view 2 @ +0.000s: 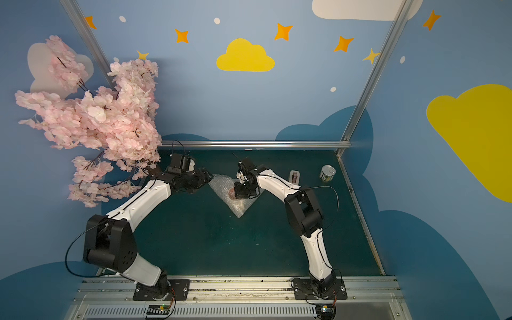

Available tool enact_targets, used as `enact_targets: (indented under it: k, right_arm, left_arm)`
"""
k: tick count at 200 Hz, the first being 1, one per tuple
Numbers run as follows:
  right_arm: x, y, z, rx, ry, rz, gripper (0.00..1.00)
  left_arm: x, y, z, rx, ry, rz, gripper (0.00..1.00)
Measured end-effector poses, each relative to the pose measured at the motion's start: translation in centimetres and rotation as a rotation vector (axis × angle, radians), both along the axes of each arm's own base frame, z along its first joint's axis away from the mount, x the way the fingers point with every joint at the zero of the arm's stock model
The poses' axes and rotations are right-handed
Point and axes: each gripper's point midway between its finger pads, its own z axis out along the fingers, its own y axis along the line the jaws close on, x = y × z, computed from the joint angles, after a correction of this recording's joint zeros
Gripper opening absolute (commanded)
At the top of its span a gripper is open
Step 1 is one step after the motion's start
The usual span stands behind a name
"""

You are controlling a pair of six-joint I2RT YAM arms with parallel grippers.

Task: Wrap mugs in bubble wrap
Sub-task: Wrap the mug in bubble wrap.

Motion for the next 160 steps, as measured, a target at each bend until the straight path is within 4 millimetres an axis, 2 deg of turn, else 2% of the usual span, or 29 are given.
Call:
enact_targets:
  k: [32,51,73,103,133,160]
  right_arm:
    - [0.4,0.4,-0.6,-0.043,-0.007,0.021,0.00]
    - [0.6,0.6,-0.9,-0.065,-0.010,0.034,0.00]
    - [0.7,0.6,-1.0,-0.074,-0.014,0.043,0.00]
    - [0.6,0.5,-1.1,-0.079,-0.016,0.050,0.00]
    - [0.6,0.5,-1.1,-0.079,-0.017,0.057,0.00]
    - [0.6,0.5,-1.1,-0.079,-0.018,0.059,0.00]
  left_arm:
    - [-0.4,2.6,-7.0,0.006,0.181,0.092,0.79]
    - [0.0,3.2,-9.1,-0.016,0.225,0.135,0.82]
    - [1.2,3.2,-9.7,-0.086,0.205,0.173,0.86]
    - [4.3,3.2,-10.0,-0.206,0.133,0.206,0.87]
    - [7.4,3.1,-9.5,-0.256,0.059,0.199,0.86]
    - [9.2,2.7,-9.4,-0.264,0.029,0.181,0.82]
